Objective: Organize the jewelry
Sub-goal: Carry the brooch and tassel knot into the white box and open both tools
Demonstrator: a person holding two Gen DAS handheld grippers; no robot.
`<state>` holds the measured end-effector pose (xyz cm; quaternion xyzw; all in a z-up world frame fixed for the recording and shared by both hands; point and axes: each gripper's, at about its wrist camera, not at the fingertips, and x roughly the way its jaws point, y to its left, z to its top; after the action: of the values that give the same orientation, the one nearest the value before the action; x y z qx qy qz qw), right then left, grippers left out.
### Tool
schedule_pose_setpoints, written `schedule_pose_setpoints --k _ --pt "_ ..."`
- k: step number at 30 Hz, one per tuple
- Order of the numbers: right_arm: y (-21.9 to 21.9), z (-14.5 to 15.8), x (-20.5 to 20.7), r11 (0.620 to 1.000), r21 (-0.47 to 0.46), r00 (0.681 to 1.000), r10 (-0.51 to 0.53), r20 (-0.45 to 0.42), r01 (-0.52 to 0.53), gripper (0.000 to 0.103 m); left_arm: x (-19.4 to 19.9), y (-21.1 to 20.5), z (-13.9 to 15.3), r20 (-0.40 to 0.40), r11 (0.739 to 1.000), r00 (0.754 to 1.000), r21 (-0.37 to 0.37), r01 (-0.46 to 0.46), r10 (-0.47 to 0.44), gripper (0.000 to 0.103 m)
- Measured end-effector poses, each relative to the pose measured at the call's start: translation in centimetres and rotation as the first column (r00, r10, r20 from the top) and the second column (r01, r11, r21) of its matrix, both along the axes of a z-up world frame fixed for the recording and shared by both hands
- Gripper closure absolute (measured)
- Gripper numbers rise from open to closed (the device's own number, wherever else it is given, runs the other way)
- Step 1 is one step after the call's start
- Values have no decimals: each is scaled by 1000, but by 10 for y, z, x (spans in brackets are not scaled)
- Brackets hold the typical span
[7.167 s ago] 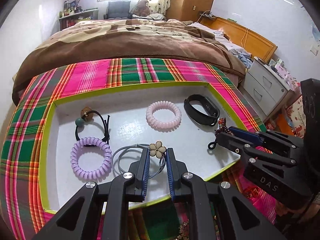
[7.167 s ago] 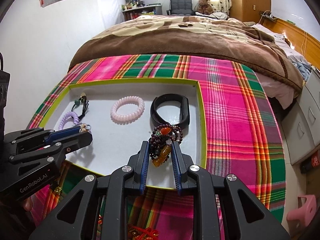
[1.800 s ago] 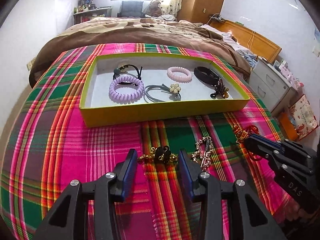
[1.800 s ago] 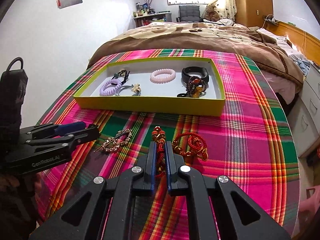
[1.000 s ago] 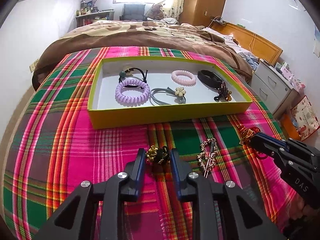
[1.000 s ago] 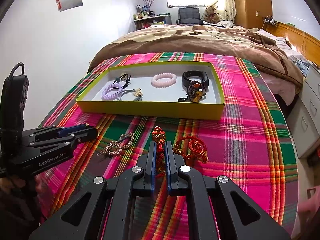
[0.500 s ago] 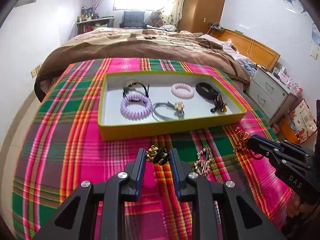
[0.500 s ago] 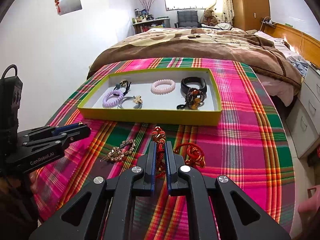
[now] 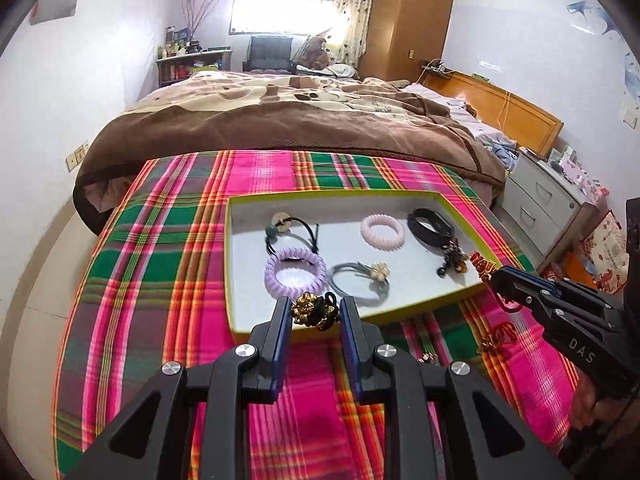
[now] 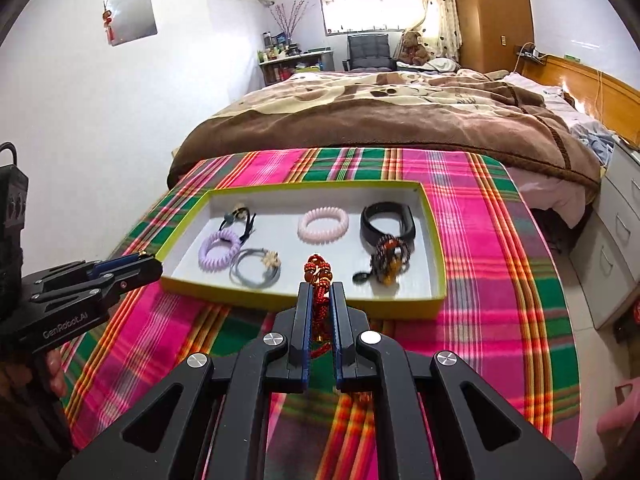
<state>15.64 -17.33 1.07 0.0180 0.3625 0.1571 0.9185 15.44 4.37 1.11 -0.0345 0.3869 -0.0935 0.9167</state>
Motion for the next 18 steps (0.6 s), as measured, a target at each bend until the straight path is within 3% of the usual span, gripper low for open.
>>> schedule_pose_setpoints --k 9,18 --pt "9 -9 37 999 -13 999 -35 -19 35 95 33 13 -6 -12 1000 1000 7 -23 23 79" --pt "14 -27 60 999 -34 997 -40 -67 38 95 56 8 -30 -63 1000 998 29 -11 13 79"
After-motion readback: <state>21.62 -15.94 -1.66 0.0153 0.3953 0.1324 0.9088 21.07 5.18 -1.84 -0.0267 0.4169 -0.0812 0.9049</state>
